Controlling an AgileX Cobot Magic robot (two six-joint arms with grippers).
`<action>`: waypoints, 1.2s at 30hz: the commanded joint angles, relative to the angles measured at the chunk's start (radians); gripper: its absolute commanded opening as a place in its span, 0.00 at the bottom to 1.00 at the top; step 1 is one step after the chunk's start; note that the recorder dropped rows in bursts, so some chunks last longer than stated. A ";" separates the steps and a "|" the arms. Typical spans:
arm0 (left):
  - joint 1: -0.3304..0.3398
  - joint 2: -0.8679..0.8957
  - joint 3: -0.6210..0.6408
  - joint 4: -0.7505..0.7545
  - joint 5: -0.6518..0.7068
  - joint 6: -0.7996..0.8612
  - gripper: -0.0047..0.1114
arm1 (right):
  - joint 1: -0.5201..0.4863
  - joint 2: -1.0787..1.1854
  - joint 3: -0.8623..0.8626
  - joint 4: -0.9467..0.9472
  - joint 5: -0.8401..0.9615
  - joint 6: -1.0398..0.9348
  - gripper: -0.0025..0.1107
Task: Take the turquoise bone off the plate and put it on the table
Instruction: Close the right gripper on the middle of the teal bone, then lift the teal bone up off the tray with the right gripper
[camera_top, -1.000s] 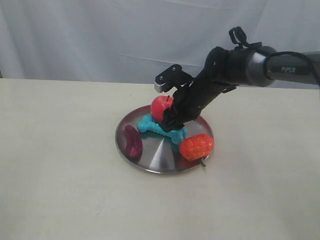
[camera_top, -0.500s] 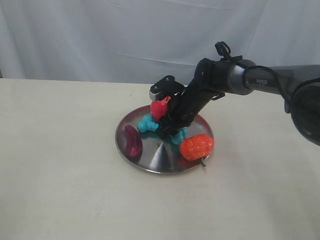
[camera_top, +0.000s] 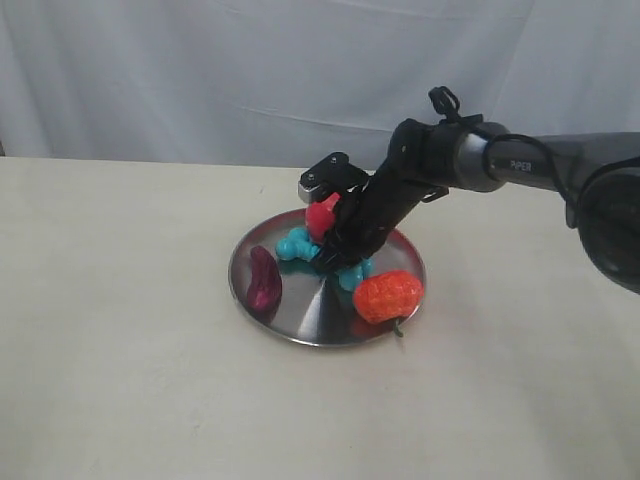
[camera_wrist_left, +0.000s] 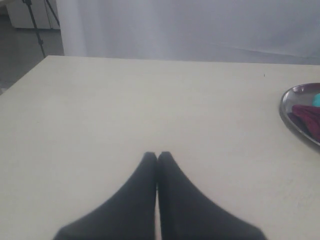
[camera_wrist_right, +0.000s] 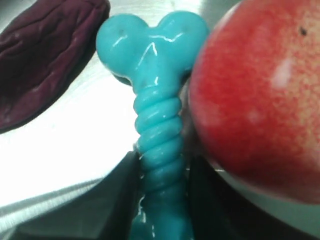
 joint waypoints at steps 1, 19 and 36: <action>0.004 -0.001 0.003 -0.005 -0.005 -0.004 0.04 | 0.000 0.005 -0.004 0.004 0.047 -0.007 0.02; 0.004 -0.001 0.003 -0.005 -0.005 -0.004 0.04 | 0.000 -0.419 -0.025 -0.003 0.187 0.253 0.02; 0.004 -0.001 0.003 -0.005 -0.005 -0.004 0.04 | -0.002 -0.797 -0.025 -0.603 0.356 0.776 0.02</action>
